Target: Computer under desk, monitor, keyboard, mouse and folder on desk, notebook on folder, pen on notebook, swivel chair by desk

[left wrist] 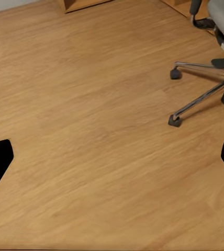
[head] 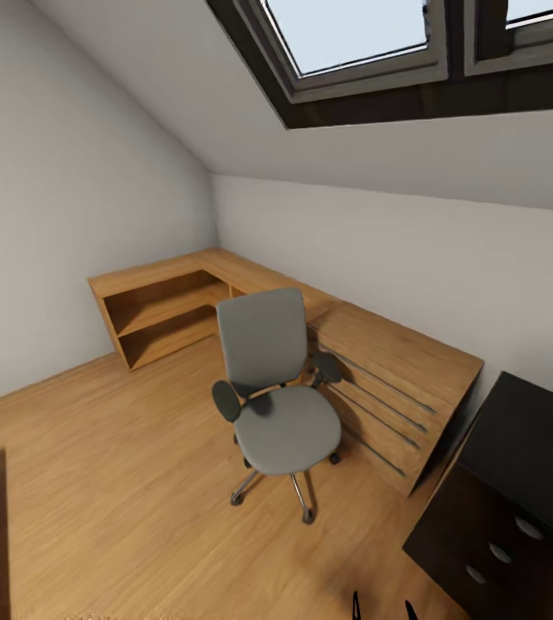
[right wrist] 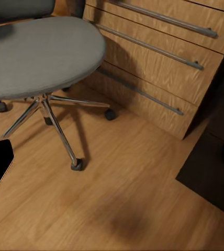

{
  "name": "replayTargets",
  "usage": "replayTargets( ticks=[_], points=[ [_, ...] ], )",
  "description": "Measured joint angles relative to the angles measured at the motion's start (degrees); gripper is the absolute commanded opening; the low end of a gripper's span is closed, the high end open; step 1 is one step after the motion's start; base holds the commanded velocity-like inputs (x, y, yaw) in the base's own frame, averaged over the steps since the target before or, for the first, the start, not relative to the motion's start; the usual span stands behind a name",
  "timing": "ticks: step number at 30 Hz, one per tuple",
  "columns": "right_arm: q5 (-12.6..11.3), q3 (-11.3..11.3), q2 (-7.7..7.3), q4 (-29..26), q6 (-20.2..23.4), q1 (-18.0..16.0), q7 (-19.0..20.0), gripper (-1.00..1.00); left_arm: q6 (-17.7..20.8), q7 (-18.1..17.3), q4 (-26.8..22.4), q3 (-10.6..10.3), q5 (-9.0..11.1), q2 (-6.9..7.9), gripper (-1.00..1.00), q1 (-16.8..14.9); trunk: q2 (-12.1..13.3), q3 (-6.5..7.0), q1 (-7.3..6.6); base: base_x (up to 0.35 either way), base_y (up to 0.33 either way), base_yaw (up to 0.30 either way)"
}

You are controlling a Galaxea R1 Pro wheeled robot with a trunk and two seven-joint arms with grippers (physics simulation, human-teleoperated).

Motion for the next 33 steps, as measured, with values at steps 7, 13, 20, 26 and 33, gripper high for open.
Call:
replayTargets(
  ticks=[7, 13, 20, 26, 33],
  points=[
    [0.0, 0.0, 0.0, 0.0, 0.0, 0.0, 0.0, 1.0, 0.0, -0.03, 0.0, 0.01, 0.01, -0.07, 1.0, 0.0, 0.0, 0.0, 0.0, 0.0, 0.0, 0.286],
    [0.0, 0.0, 0.0, 0.05, 0.0, 0.02, 0.0, 1.0, 0.0, -0.03, 0.0, 0.0, 0.0, -0.09, 1.0, 0.0, 0.0, 0.0, 0.0, 0.0, 0.0, 0.286],
    [0.0, 0.0, 0.0, 0.03, 0.0, 0.0, -0.02, 1.0, 0.0, -0.02, 0.0, 0.13, 0.03, -0.09, 1.0, 0.0, 0.0, 0.0, 0.0, 0.0, 0.0, 0.286],
    [0.0, 0.0, 0.0, 0.08, 0.01, 0.04, -0.01, 1.0, 0.0, 0.23, 0.0, 0.26, 0.07, -0.14, 1.0, 0.0, 0.0, 0.0, 0.0, 0.0, 0.0, 0.286],
    [0.0, 0.0, 0.0, 0.11, 0.01, 0.03, 0.0, 1.0, 0.0, 0.3, 0.0, 0.22, 0.12, -0.25, 1.0, 0.0, 0.0, 0.0, 0.0, 0.0, 0.0, 0.286]
  ],
)
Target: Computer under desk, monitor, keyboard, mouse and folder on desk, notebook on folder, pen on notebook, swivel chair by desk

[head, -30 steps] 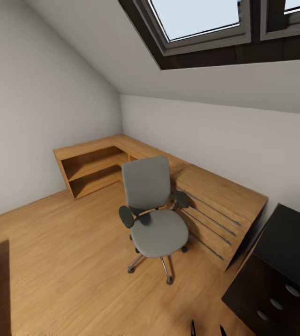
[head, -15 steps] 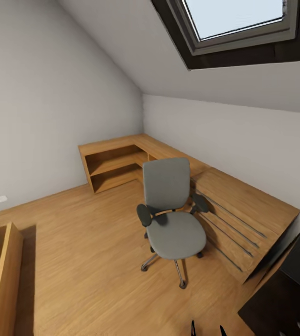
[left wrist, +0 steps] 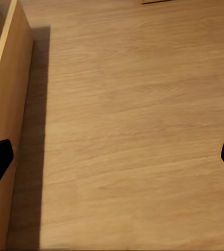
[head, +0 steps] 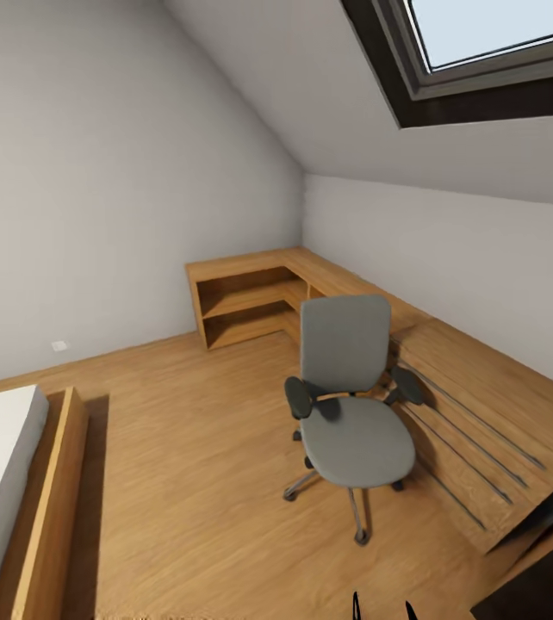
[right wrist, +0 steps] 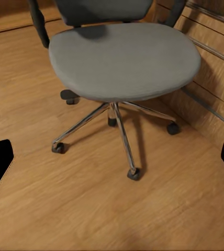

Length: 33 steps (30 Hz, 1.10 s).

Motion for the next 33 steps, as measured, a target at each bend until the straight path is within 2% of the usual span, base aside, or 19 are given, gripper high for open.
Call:
replayTargets(
  ticks=[22, 33],
  points=[
    [0.06, 0.0, 0.0, 0.07, 0.0, -0.03, 0.0, 1.0, 0.0, -0.32, 0.0, -0.04, -0.04, 0.07, 1.0, 0.0, 0.0, -0.16, 0.0, 0.002, 0.0, 0.286],
    [0.02, 0.01, 0.0, 0.13, 0.01, 0.0, 0.01, 1.0, -0.01, -0.33, 0.01, -0.12, -0.04, 0.07, 1.0, 0.0, -0.01, -0.08, -0.03, 0.235, 0.053, 0.27]
  ],
)
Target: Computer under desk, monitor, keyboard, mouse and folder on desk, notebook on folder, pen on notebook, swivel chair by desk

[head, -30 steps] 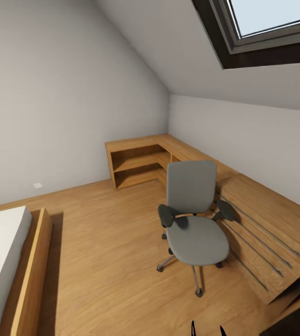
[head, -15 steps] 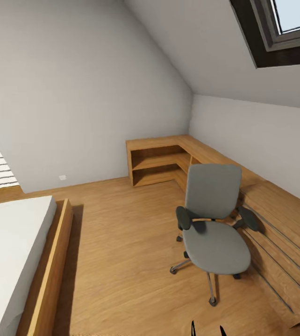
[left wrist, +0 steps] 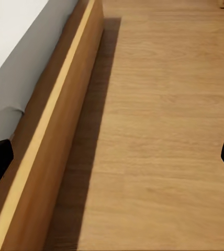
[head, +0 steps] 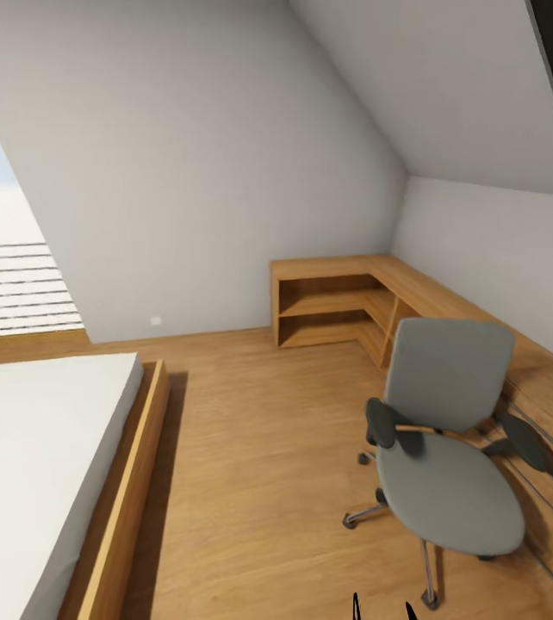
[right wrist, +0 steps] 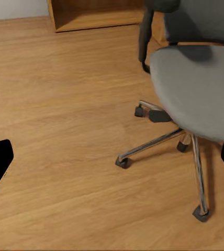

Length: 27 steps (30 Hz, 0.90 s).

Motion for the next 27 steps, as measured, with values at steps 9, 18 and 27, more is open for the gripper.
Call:
replayTargets(
  ticks=[9, 18, 27],
  points=[
    [-0.01, 0.01, 0.0, 0.0, -0.01, 0.01, -0.01, 1.0, 0.01, 0.09, 0.01, -0.01, -0.01, -0.01, 1.0, -0.01, 0.0, 0.63, 0.0, 0.318, 0.035, 0.153],
    [-0.16, -0.12, -1.39, -0.15, -0.03, 0.0, -0.03, 1.0, 0.01, 0.16, 0.01, -0.09, -0.02, -0.09, 1.0, -0.01, 0.0, 1.28, 0.0, 0.328, 0.001, 0.013],
    [-0.1, -0.09, -1.57, -0.16, -0.03, 0.0, 0.04, 1.0, 0.01, 0.17, 0.02, -0.09, -0.01, -0.1, 1.0, -0.01, 0.0, 1.35, 0.0, 0.329, 0.001, 0.0]
  ],
)
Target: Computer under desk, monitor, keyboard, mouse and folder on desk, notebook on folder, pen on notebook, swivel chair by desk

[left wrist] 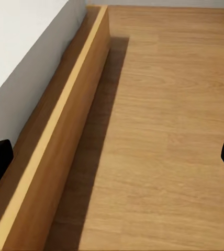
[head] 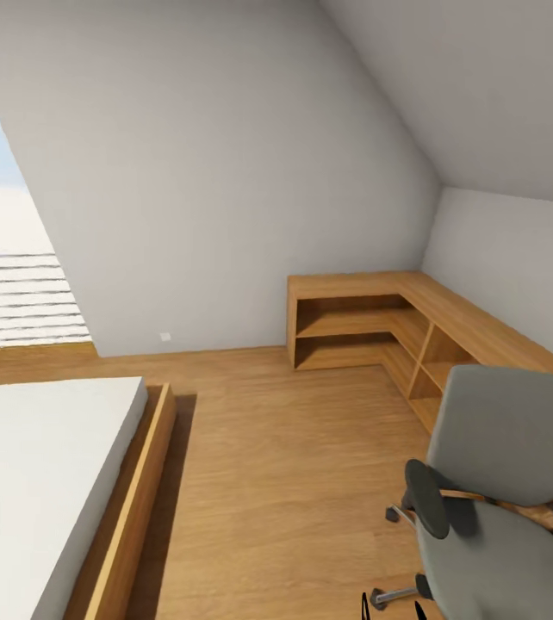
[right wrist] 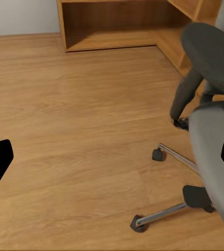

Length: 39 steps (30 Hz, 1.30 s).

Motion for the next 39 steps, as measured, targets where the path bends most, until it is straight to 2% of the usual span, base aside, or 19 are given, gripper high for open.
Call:
replayTargets(
  ticks=[25, 39],
  points=[
    [-0.1, 0.0, -0.1, 0.0, 0.01, -0.02, -0.03, 1.0, -0.02, 0.0, 0.0, 0.17, 0.0, 0.09, 1.0, 0.0, 0.0, 0.01, 0.0, 0.29, 0.182, 0.0],
    [-0.08, 0.0, -0.1, 0.0, 0.01, -0.02, 0.1, 1.0, 0.0, 0.0, 0.0, 0.17, 0.0, 0.09, 1.0, 0.0, 0.0, 0.01, 0.0, 0.316, 0.1, 0.0]
  ],
)
